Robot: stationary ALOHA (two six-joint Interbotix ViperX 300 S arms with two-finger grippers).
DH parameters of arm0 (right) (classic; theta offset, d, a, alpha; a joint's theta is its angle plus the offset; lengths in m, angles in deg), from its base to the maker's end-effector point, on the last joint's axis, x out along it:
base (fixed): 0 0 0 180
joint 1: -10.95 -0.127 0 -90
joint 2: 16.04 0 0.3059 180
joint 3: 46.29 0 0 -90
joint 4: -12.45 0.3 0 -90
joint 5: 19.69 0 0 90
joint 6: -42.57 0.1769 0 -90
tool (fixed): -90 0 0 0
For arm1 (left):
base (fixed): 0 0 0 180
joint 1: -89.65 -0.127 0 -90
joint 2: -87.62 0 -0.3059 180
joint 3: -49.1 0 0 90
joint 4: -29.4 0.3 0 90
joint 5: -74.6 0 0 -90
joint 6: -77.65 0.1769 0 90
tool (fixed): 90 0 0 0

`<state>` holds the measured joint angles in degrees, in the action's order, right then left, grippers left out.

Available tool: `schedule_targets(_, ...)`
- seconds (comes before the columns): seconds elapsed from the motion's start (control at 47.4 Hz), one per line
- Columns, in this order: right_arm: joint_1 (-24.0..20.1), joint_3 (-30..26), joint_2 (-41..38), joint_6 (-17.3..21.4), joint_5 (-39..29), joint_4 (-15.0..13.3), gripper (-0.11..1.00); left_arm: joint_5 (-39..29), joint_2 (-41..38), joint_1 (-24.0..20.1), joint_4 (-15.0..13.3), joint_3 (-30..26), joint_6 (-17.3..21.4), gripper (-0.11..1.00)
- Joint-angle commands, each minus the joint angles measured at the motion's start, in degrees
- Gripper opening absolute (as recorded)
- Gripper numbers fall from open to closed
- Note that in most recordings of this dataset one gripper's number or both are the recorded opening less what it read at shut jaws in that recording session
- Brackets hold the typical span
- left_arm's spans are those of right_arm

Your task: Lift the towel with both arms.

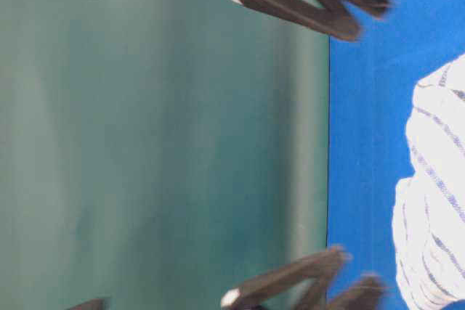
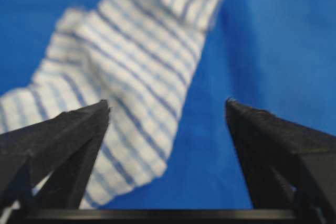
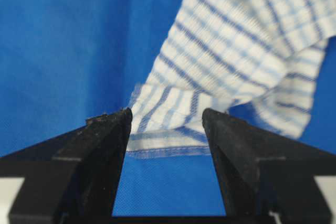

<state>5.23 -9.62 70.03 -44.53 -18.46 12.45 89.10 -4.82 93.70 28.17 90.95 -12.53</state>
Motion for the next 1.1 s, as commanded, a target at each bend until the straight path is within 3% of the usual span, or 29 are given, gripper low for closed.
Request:
schedule_targets(0.0, -0.35, -1.93, -2.20, 0.62, 0.18, 0.26, 0.61, 0.53, -2.11, 0.26, -0.09, -1.41, 0.00, 0.91)
schedule_targets(0.443, -0.97, -4.39, -13.10, 3.34, 2.64, 0.35, 0.61, 3.25, -13.36, 0.26, -0.09, -2.90, -0.18, 0.91)
schedule_targets(0.823, -0.97, -6.33, -15.73, 3.96, 2.99, 0.35, 0.59, 2.72, -14.41, -0.62, -0.35, -3.43, -0.35, 0.86)
schedule_targets(0.928, -0.97, -6.33, -15.73, 3.96, 2.99, 0.35, 0.46, 1.49, -14.50, -0.79, -0.44, -3.69, -0.35, 0.63)
schedule_targets(1.076, -0.79, -6.42, -15.73, 3.96, 3.16, 0.35, 0.05, 0.35, -14.50, -0.88, -0.44, -3.87, -0.26, 0.19)
